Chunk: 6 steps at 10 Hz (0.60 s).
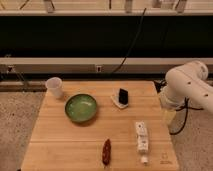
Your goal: Pick up the ceramic bowl
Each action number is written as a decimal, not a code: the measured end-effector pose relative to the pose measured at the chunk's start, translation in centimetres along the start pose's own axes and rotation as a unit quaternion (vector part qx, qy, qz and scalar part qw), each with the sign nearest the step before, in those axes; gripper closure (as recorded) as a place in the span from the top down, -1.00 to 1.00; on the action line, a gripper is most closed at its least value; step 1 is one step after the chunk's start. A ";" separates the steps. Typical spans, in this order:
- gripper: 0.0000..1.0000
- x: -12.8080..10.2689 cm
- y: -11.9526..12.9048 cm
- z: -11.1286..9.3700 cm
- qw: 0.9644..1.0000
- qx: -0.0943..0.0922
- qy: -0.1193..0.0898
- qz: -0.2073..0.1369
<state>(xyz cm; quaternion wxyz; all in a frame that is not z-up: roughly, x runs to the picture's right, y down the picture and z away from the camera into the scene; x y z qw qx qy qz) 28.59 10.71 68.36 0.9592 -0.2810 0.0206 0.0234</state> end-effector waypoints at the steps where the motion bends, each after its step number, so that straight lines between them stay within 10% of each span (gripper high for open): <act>1: 0.60 0.0 0.0 0.0 1.000 0.000 0.000 0.000; 6: 0.60 -1.3 -0.1 0.1 1.000 0.005 0.007 -0.015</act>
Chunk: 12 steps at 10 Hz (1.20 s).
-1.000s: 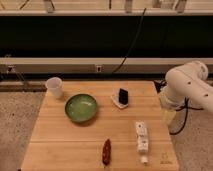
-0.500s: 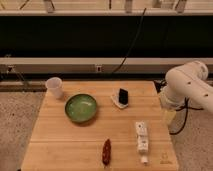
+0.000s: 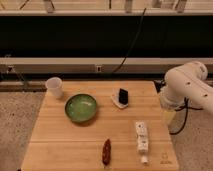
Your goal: Pick up the ceramic bowl
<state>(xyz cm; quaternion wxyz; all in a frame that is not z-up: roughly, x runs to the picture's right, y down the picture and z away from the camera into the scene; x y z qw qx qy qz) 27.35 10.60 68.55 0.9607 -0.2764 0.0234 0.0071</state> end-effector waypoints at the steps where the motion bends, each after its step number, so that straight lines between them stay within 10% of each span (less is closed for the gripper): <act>1: 0.60 -1.4 -0.3 0.0 1.000 0.005 0.006 -0.013; 12: 0.60 -14.3 -2.1 -0.5 0.986 0.046 0.042 -0.155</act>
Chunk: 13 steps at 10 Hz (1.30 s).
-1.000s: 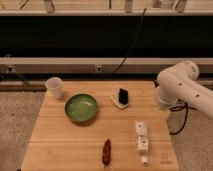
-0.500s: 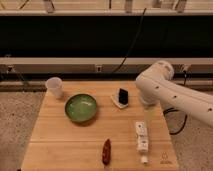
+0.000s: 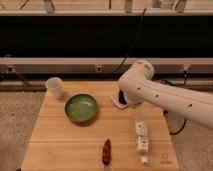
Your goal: Pick up the ceramic bowl
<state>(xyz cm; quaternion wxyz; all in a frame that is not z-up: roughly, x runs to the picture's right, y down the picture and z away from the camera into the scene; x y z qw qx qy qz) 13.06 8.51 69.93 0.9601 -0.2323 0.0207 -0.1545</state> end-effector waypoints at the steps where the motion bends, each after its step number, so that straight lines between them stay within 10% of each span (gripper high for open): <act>1: 0.60 -0.9 -0.3 0.0 1.000 0.003 0.001 -0.013; 13: 0.60 -10.5 -3.5 0.4 0.985 0.021 0.018 -0.168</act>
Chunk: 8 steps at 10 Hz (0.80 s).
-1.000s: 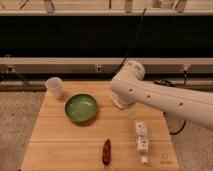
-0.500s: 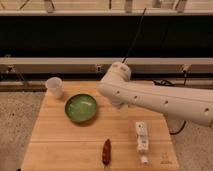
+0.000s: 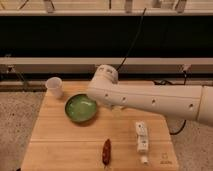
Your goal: Pick up the ceramic bowl
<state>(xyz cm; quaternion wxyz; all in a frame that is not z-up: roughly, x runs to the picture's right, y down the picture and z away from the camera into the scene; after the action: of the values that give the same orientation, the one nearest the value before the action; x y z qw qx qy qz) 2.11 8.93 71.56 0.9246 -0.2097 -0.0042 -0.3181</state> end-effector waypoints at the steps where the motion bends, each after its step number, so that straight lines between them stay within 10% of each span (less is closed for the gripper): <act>1: 0.60 -0.8 -0.4 0.3 1.000 0.000 -0.003 -0.011; 8: 0.60 -3.1 -0.8 2.3 0.998 -0.001 -0.012 -0.061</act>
<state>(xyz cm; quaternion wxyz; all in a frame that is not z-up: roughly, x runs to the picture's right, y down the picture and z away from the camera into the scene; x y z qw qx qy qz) -0.58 11.07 73.57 0.9033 -0.2137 -0.0274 -0.3710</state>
